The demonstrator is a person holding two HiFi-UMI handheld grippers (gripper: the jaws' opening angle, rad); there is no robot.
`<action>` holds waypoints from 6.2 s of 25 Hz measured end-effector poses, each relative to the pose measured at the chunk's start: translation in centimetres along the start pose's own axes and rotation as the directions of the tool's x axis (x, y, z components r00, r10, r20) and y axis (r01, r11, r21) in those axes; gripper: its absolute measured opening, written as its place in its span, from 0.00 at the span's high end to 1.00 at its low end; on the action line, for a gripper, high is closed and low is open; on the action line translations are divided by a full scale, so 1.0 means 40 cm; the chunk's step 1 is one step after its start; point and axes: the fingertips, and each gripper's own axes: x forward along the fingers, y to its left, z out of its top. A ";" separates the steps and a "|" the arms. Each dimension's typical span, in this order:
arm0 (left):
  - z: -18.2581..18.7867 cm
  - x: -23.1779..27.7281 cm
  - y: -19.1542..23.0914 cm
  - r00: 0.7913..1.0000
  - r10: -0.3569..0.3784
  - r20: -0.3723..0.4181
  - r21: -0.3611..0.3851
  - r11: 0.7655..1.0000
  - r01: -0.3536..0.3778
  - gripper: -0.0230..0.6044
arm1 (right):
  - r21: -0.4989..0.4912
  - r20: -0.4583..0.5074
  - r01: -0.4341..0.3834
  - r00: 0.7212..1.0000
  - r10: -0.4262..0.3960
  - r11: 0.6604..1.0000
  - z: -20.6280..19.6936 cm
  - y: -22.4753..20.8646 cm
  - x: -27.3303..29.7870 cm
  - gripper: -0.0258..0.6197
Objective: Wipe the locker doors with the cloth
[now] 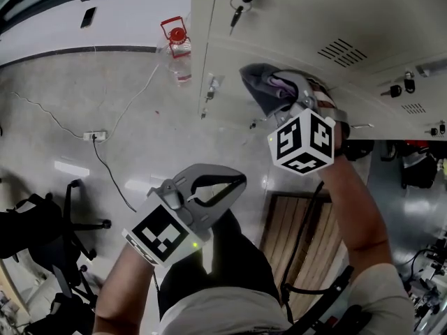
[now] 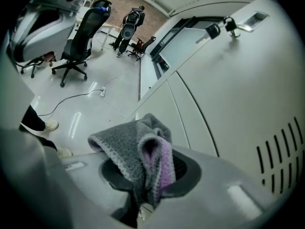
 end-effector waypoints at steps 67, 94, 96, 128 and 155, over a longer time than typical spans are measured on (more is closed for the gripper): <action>-0.017 -0.088 0.013 0.997 0.075 0.024 -0.015 0.997 -0.075 0.96 | -0.023 0.033 0.090 0.995 -0.089 0.996 0.118 -0.049 -0.033 0.82; -0.087 -0.076 0.062 0.993 0.116 -0.007 -0.068 0.991 -0.116 0.96 | -0.053 -0.123 -0.178 0.978 0.170 0.983 -0.072 0.335 0.411 0.82; -0.093 -0.078 0.068 0.993 0.121 -0.010 -0.074 0.990 -0.121 0.96 | -0.054 -0.135 -0.200 0.972 0.191 0.978 -0.084 0.366 0.443 0.82; -0.013 -0.059 0.005 0.999 0.042 0.025 -0.024 0.999 -0.042 0.96 | 0.003 0.083 0.005 0.997 -0.005 1.000 0.140 0.050 0.039 0.82; -0.061 -0.055 0.034 0.999 0.040 0.008 -0.055 0.998 -0.040 0.96 | -0.047 0.001 -0.125 0.992 0.125 0.991 0.114 0.162 0.243 0.82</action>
